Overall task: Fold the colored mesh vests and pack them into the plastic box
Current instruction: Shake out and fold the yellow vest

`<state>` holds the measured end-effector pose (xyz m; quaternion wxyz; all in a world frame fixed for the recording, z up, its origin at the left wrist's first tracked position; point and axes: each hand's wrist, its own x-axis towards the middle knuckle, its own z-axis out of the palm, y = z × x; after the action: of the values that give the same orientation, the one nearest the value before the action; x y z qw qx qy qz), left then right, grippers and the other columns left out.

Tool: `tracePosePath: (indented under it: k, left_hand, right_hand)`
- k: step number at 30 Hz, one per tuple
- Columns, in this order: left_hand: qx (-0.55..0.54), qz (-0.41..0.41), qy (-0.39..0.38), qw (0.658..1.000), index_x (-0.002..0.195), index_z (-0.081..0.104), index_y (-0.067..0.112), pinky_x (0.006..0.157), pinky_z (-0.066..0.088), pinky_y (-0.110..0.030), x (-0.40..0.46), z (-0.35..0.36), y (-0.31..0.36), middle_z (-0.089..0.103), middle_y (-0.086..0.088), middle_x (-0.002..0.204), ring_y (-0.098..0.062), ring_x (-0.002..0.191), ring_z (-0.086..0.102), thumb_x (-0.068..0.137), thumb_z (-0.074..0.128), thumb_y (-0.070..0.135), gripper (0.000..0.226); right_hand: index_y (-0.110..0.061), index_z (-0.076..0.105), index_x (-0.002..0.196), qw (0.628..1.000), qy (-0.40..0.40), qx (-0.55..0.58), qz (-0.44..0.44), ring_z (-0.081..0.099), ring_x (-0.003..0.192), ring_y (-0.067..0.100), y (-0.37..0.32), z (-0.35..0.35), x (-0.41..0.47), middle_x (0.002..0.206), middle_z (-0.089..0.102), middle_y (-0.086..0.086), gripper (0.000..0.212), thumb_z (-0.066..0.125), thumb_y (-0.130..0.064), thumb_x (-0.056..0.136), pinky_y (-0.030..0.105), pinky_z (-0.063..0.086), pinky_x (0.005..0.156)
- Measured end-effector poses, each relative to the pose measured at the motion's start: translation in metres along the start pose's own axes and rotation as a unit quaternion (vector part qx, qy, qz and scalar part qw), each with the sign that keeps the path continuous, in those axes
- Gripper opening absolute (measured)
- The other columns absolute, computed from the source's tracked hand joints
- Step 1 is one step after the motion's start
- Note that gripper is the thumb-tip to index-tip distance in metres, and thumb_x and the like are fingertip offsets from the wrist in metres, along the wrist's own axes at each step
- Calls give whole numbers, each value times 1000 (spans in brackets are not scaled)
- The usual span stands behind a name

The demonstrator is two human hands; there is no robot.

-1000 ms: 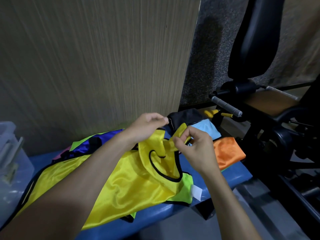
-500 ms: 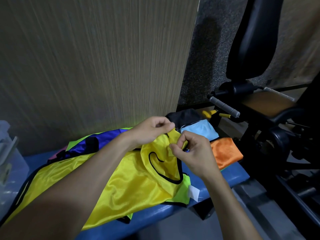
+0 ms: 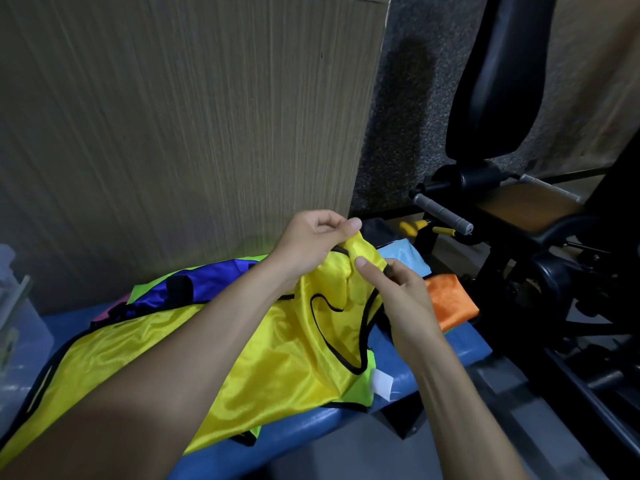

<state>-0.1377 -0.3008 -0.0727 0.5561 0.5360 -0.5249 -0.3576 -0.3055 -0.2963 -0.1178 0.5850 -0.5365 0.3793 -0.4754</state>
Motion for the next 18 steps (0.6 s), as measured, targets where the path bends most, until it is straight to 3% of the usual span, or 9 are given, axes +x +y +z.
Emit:
tracePosePath:
  k: [2,6,10,14,16,18]
  left_hand:
    - [13,3,-15,1000,88,72,13,71,50,-14,-1,2,0,72,8,72,1,70,64,92,73,30,18]
    - [126,21,-82,988,111,68,16,81,50,-25,-4,-5,-2,73,2,94,-4,83,65,99,62,41,29]
    - [342,8,-155,927,142,46,22,93,48,-29,-12,-13,1,63,13,116,-6,107,61,97,57,55,58]
    - [473,18,-189,860,141,48,19,102,46,-38,-19,-12,4,61,0,134,-17,126,55,100,56,47,51]
    - [472,42,-180,862,136,54,20,100,47,-38,-20,-13,5,65,1,126,-18,121,58,102,56,38,38]
    - [395,60,-180,899,132,58,19,101,48,-35,-20,-14,7,69,5,106,-11,106,63,101,60,24,31]
  right_hand:
    - [0,60,87,1000,12,20,7,58,77,29,-2,-1,0,83,60,15,41,81,-35,85,46,46,75]
    - [-14,53,77,999,43,-26,-2,40,54,18,-3,-7,3,69,48,11,28,74,-27,91,26,34,49]
    - [-16,51,87,993,67,-90,-37,24,41,12,3,-12,4,62,43,7,21,68,-21,96,21,21,38]
    - [-26,57,99,988,80,-127,-43,27,40,10,7,-15,6,70,52,10,8,65,-25,99,21,24,39]
    - [-22,64,107,989,77,-124,-33,29,38,5,8,-16,6,61,52,0,8,64,-25,99,18,26,38]
    - [-16,70,103,991,68,-111,-31,38,39,4,5,-16,5,53,52,-11,10,63,-22,100,15,31,42]
